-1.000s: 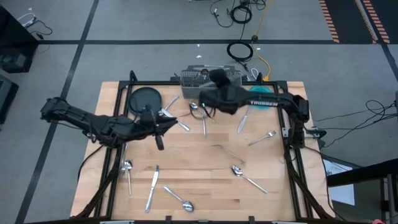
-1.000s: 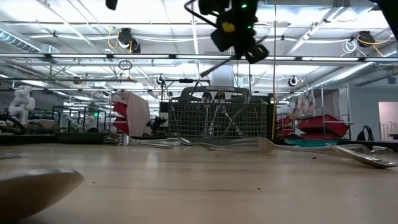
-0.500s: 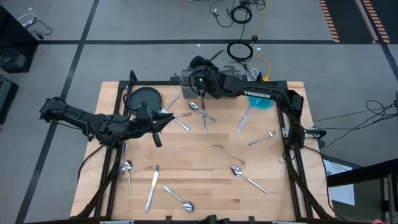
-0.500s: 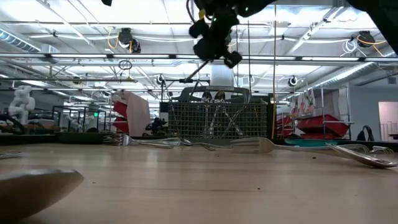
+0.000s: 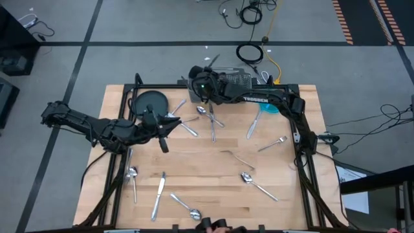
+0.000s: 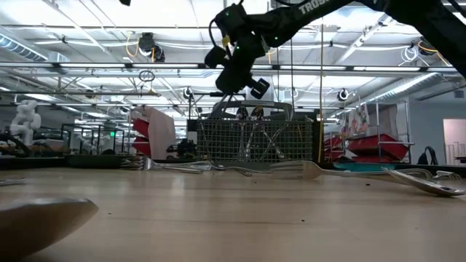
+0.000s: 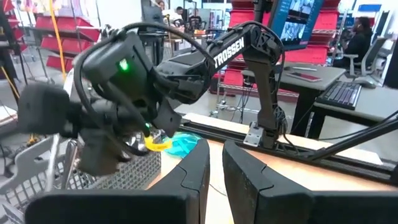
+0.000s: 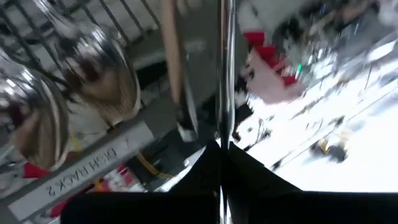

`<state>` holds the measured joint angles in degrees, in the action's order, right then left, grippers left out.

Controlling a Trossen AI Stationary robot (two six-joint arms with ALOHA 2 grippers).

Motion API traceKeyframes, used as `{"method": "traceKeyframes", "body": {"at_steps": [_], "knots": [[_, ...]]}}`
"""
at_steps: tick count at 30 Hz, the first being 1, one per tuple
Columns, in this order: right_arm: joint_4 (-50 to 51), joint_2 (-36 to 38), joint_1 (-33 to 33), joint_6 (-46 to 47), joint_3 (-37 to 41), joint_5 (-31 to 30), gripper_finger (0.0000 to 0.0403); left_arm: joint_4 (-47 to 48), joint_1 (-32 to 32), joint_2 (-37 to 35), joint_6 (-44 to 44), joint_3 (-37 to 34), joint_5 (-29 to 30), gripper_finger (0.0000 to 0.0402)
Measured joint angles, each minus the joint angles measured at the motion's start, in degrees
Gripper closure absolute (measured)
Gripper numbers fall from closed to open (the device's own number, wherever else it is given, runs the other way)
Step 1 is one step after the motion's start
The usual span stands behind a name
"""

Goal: Sort silverware
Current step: Put the knife into the silverware basket

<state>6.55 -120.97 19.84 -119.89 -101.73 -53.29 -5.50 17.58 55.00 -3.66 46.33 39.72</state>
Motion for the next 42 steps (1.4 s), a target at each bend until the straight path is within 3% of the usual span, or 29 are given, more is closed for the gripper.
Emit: {"method": "traceKeyframes", "body": {"at_steps": [15,22,42], "knots": [[5.5,0.1,0.7,-8.4,0.0,6.3,0.0403,0.0,0.0,0.0,4.6,0.0,0.0,0.035],[5.1,-1.4,1.3,-9.8,-0.3,6.2,0.0403,0.0,0.0,0.0,8.9,0.0,0.2,0.035],[5.1,-1.8,4.4,-11.1,-0.2,11.0,0.0402,0.0,0.0,0.0,9.1,0.0,3.0,0.035]]}}
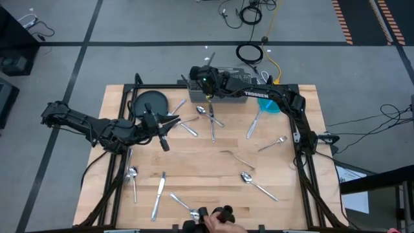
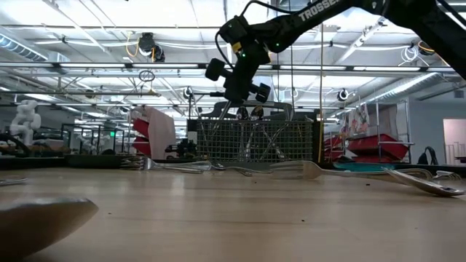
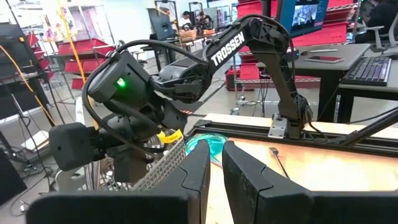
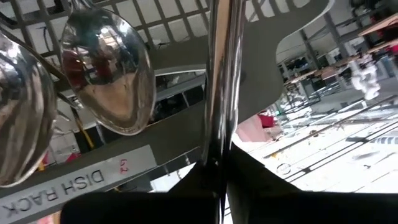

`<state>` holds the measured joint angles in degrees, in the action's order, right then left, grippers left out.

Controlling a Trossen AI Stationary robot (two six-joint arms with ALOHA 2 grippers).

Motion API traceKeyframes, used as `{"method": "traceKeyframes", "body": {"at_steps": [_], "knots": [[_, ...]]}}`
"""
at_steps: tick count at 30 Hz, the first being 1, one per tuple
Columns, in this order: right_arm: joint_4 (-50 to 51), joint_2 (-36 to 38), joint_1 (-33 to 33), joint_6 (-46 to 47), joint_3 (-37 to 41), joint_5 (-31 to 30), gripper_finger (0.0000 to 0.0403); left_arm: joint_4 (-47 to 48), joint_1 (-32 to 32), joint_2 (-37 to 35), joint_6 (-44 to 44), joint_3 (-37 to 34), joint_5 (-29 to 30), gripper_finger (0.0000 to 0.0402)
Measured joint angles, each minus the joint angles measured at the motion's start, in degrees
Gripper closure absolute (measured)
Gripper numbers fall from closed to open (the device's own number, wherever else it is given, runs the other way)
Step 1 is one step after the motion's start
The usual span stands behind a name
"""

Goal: Sort silverware
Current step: Put the knife into the silverware basket

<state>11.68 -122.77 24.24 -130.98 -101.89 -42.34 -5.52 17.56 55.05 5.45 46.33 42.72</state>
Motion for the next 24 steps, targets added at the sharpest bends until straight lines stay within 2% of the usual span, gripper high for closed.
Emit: {"method": "traceKeyframes", "body": {"at_steps": [3,8,17,24], "knots": [[0.0,0.1,0.1,-1.1,0.0,2.6,0.0402,0.0,0.0,0.0,0.0,0.0,0.0,0.035],[0.4,0.1,0.0,-0.4,0.1,3.1,0.0398,0.0,0.0,0.0,0.0,0.0,0.0,0.035],[-0.4,0.1,-0.5,-0.6,0.1,5.7,0.037,0.0,0.0,0.0,1.4,0.0,0.0,0.035],[-3.8,0.1,-0.8,0.4,0.3,4.7,0.034,0.0,0.0,0.0,1.4,0.0,0.0,0.035]]}}
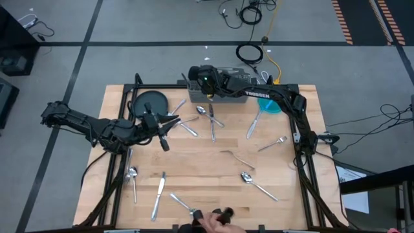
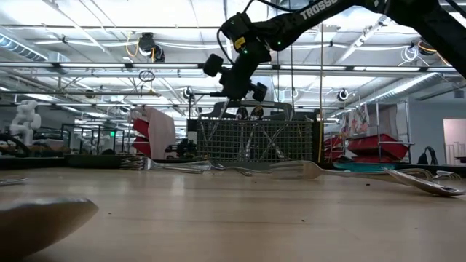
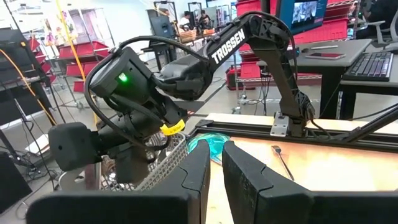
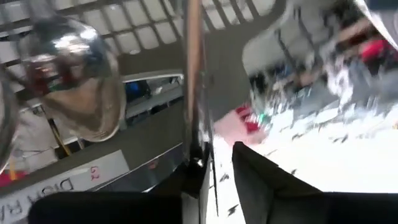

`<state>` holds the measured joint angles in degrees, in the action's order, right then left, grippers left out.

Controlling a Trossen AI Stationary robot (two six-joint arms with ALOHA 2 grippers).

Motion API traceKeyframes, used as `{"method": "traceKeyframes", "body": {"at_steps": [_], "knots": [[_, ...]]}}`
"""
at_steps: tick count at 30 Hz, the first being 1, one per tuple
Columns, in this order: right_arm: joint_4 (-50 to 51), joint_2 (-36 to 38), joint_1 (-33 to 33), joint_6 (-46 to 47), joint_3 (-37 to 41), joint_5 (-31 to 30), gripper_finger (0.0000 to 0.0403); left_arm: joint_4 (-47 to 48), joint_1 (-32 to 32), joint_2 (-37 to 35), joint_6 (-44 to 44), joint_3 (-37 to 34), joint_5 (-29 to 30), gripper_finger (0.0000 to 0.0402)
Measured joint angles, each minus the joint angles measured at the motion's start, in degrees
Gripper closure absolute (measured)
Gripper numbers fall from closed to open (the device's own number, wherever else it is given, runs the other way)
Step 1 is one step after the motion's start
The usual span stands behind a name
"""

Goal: Sort silverware
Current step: Put the knife into the silverware basket, then put the fork into the silverware basket

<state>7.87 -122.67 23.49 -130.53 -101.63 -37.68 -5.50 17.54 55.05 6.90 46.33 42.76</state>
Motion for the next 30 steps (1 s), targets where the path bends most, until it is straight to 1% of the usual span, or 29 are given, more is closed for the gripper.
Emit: {"method": "traceKeyframes", "body": {"at_steps": [2,6,9,12,15,19,20,22,23,25,26,27,28,29,30], "knots": [[-6.8,-0.4,-0.1,2.5,0.2,-3.7,0.0334,0.0,-0.1,0.0,0.0,0.0,0.0,0.035],[-18.7,-0.1,-0.6,4.3,0.5,-7.7,0.0328,-0.3,-0.4,0.0,0.1,0.0,0.0,0.035],[-20.5,3.4,-0.9,5.9,0.2,-10.1,0.0328,-2.2,-0.8,0.0,0.1,0.0,0.0,0.035],[-19.4,7.1,-0.9,11.4,0.1,-11.0,0.0328,-5.4,-1.2,0.0,0.5,0.0,0.0,0.035],[-12.1,10.4,-1.6,19.6,0.1,-11.2,0.0328,-8.6,-1.5,0.0,3.2,0.0,0.1,0.035],[4.0,14.7,-2.1,33.6,0.1,-10.5,0.0328,-12.6,-2.1,0.0,4.2,0.0,0.1,0.035],[8.1,15.5,-2.0,37.1,0.0,-9.0,0.0328,-13.5,-2.2,0.0,4.2,0.0,0.1,0.035],[14.7,16.0,-1.9,42.6,0.0,-5.8,0.0328,-14.0,-2.6,-0.1,4.2,0.0,0.1,0.035],[16.7,16.1,-1.9,45.1,0.0,-5.5,0.0328,-14.1,-2.7,0.0,4.2,0.0,0.1,0.035],[21.1,16.0,-2.1,51.0,0.0,-6.9,0.0328,-14.2,-3.0,0.0,4.0,0.0,0.1,0.035],[24.9,16.5,-2.1,55.5,0.0,-7.2,0.0328,-14.4,-3.0,0.0,4.0,0.0,0.1,0.035],[30.3,17.2,-2.1,61.9,0.0,-6.8,0.0328,-14.9,-3.0,0.0,4.0,0.0,0.1,0.035],[36.2,18.3,-2.5,69.5,0.0,-5.0,0.0328,-15.4,-2.9,0.0,3.9,0.0,0.1,0.035],[43.2,19.7,-2.8,79.5,0.0,-1.4,0.0328,-16.0,-2.9,-0.1,3.2,0.0,0.1,0.035],[49.4,21.0,-3.1,89.4,0.0,3.9,0.0328,-16.7,-2.9,-0.2,2.4,0.0,0.0,0.035]]}}
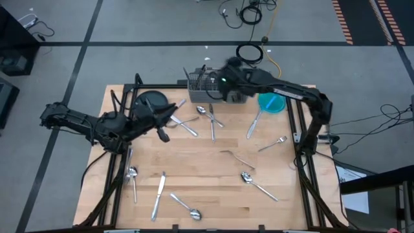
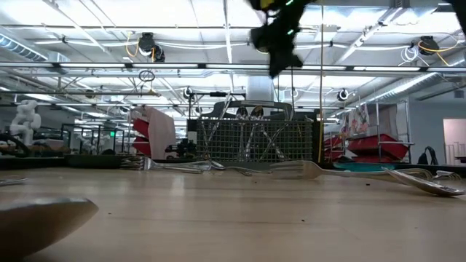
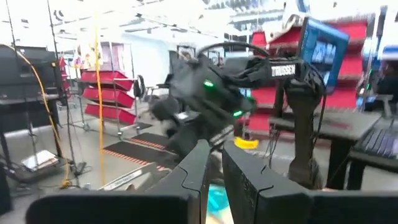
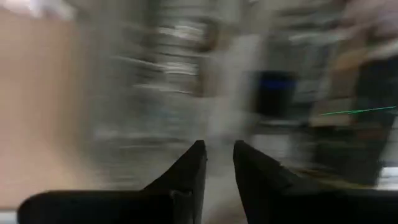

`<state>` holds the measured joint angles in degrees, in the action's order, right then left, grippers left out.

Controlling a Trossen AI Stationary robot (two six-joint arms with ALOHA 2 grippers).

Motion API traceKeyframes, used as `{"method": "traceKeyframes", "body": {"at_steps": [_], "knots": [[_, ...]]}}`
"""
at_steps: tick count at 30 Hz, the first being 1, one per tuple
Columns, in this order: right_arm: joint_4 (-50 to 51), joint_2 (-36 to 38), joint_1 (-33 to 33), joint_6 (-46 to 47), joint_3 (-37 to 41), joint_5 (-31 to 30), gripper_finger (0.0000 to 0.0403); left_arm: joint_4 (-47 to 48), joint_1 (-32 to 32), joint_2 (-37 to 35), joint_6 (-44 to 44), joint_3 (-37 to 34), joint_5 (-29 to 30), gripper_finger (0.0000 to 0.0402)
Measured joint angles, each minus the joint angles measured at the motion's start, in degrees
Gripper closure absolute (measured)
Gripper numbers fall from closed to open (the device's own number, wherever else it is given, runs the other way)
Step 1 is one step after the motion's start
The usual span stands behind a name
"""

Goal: Sort silverware
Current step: Put the fork into the silverware basket

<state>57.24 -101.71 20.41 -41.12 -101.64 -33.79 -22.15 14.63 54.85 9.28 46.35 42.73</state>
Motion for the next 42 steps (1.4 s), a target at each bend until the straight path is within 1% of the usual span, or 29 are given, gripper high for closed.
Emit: {"method": "traceKeyframes", "body": {"at_steps": [2,3,4,5,7,9,11,13,15,18,20,22,25,29,33,36,38,42], "knots": [[10.6,2.2,-0.8,19.1,0.0,13.6,0.0328,-0.9,0.0,-0.5,-1.8,0.0,-1.8,0.035],[14.1,3.1,-1.4,26.6,0.6,18.8,0.0328,-1.1,0.0,-0.8,-2.7,0.0,-3.3,0.035],[16.9,4.1,-2.2,32.6,2.0,23.1,0.0329,-1.5,-0.1,-1.0,-3.0,0.0,-5.6,0.035],[18.7,5.2,-3.5,36.5,3.9,25.7,0.0329,-1.6,-0.1,-1.3,-3.4,0.0,-8.4,0.035],[18.9,8.2,-7.1,40.4,9.2,27.0,0.033,-1.5,-0.5,-2.0,-6.2,0.0,-14.7,0.035],[17.2,11.6,-12.0,43.4,15.8,28.2,0.033,-1.0,-1.3,-2.7,-10.8,0.0,-21.1,0.035],[14.2,14.3,-16.8,48.2,23.3,28.5,0.033,-0.3,-2.1,-3.1,-14.8,0.0,-25.1,0.035],[7.4,16.7,-20.7,55.9,30.7,28.1,0.0331,1.4,-2.6,-3.3,-16.9,0.0,-26.2,0.035],[-2.8,18.4,-24.6,65.1,37.2,28.3,0.033,2.3,-2.8,-3.3,-17.9,0.0,-26.2,0.035],[-18.6,17.9,-29.5,73.2,44.5,28.8,0.0326,2.2,-3.4,-3.2,-17.9,0.0,-26.2,0.035],[-26.8,16.6,-31.3,76.7,47.3,28.1,0.0319,2.2,-3.9,-3.2,-17.9,0.0,-26.2,0.035],[-30.0,15.0,-32.0,79.0,48.1,28.3,0.0308,2.2,-4.3,-3.2,-18.0,0.0,-26.2,0.035],[-27.4,13.1,-32.6,80.5,48.3,29.6,0.0283,2.1,-4.3,-3.2,-18.0,0.0,-26.1,0.035],[-25.6,12.8,-32.4,83.2,48.3,29.0,0.0238,2.2,-4.2,-3.2,-18.0,0.0,-26.1,0.035],[-26.1,12.8,-32.4,85.9,48.3,24.5,0.0203,2.4,-4.2,-3.2,-18.0,0.0,-26.1,0.035],[-26.3,12.2,-32.2,86.5,48.2,22.2,0.0196,3.5,-4.2,-3.2,-18.0,0.0,-26.1,0.035],[-26.4,11.1,-32.1,86.3,48.2,21.9,0.0199,4.0,-4.2,-3.2,-18.0,0.0,-26.1,0.035],[-30.0,7.8,-32.0,84.4,48.2,21.8,0.0206,3.9,-4.2,-3.2,-18.0,0.0,-26.1,0.035]]}}
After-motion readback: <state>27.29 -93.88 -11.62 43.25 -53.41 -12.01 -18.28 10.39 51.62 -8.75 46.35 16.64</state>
